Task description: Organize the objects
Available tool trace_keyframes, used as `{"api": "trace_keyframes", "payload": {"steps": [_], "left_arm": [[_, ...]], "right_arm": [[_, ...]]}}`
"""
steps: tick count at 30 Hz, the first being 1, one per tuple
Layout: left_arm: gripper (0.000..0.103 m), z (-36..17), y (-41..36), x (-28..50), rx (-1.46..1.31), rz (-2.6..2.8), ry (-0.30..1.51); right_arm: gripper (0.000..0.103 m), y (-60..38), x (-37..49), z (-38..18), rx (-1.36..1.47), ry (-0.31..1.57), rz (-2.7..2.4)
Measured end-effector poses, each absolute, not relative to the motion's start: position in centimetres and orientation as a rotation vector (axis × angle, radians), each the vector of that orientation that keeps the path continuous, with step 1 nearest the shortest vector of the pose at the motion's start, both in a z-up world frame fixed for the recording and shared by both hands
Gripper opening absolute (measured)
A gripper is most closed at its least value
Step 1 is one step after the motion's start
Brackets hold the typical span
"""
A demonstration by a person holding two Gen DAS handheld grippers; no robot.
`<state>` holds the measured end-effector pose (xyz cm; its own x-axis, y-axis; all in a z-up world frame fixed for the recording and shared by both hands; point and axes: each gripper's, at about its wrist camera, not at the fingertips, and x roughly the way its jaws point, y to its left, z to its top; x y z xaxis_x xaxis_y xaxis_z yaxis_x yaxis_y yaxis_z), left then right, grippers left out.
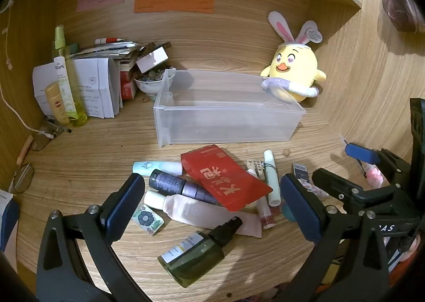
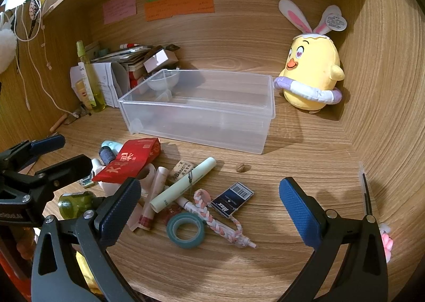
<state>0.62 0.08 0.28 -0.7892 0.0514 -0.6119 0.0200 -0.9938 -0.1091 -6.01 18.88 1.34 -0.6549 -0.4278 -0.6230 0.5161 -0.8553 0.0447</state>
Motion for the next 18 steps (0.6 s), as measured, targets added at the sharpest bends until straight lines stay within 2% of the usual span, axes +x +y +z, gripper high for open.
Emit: {"api": "trace_keyframes", "payload": {"steps": [18], "left_arm": [[0.103,0.29,0.28,0.6,-1.02,2.944,-0.169]], "right_arm": [[0.103,18.91,-6.14,1.16,0.885,0.185,-2.459]]}}
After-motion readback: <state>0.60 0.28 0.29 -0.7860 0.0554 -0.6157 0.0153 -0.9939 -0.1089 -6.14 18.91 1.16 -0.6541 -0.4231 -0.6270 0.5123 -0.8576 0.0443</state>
